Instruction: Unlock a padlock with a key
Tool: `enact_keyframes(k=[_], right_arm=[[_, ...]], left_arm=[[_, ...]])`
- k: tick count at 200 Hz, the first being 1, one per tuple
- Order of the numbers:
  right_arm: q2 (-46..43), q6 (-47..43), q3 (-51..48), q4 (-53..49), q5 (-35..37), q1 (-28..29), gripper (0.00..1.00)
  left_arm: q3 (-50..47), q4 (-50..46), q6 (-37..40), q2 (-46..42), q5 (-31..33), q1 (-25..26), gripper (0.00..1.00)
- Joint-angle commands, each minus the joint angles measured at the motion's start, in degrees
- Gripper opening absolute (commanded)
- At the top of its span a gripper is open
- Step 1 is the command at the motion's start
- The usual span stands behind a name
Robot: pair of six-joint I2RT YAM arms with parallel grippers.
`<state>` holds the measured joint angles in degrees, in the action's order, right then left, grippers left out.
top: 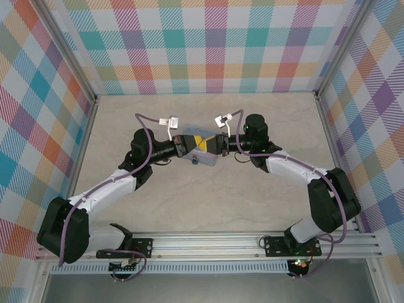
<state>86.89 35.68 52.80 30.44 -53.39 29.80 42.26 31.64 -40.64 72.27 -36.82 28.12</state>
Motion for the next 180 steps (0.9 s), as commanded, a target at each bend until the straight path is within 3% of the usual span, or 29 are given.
enact_keyframes(k=[1,83,126,139,180], right_arm=[[-0.78,1.20,-0.25,3.22,0.24,-0.36,0.17],[1.08,2.89,0.51,4.45,-0.05,-0.36,0.13],[1.80,3.31,0.82,4.23,0.01,-0.34,0.05],[1.57,1.70,1.07,1.23,1.01,-0.36,0.03],[0.08,-4.29,1.28,-10.65,6.18,-1.03,0.02]], left_arm=[[1.58,1.25,1.18,-0.63,-0.58,0.81,0.00],[1.42,2.09,0.68,-0.42,-0.47,0.86,0.00],[1.77,2.44,0.21,-0.11,-0.40,0.89,0.00],[2.36,1.02,0.92,-0.40,-0.06,0.89,0.08],[3.88,-6.97,3.07,-2.73,3.06,-1.37,0.47]])
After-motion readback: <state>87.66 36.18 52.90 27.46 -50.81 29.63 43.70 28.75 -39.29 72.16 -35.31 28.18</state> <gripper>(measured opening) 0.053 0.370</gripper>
